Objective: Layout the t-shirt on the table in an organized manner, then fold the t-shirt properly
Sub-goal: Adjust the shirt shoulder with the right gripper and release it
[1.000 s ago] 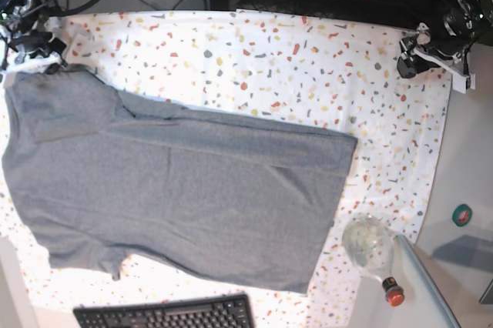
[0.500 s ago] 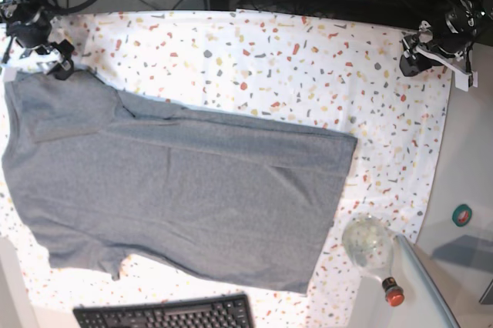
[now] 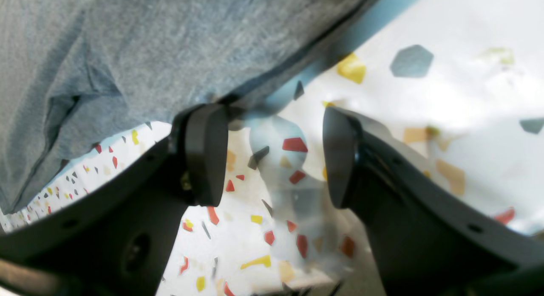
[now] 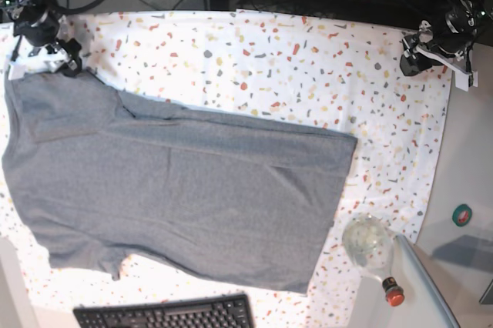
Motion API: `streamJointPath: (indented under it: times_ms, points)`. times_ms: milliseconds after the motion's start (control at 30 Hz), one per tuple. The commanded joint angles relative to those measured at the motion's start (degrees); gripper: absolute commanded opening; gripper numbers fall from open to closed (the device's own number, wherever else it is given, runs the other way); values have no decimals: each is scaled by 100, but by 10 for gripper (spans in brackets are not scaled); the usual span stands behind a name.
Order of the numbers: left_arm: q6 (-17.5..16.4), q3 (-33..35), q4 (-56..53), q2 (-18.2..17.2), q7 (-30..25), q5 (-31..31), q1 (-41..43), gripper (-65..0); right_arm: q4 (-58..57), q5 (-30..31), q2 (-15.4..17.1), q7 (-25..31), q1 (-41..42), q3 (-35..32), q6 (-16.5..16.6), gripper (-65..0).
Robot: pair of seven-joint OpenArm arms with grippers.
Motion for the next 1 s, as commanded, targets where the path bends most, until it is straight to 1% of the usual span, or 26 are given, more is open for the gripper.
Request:
streamJointPath:
  times_ms: [0,67,167,567,733,967]
  points:
    - [-28,-42,110,-105,-108,-66,12,-188,101,122,50,41,52,13,48,-315]
    - [-28,-42,110,-105,-108,-57,12,-188,136,219,50,23,43,-4,48,-314]
    - [-28,-42,101,-105,-108,-57,12,-188,110,571,50,23,8,-13,48,-314]
    - [-28,-50,101,-105,-108,-57,12,-188,136,623,50,14,8,-13,48,-315]
    - [-28,-50,101,-105,-108,-57,12,-188,136,922,50,14,-45,-22,48,-315]
    - [-28,-50,101,-105,-108,-57,12,-188,84,922,50,32,43,-22,48,-315]
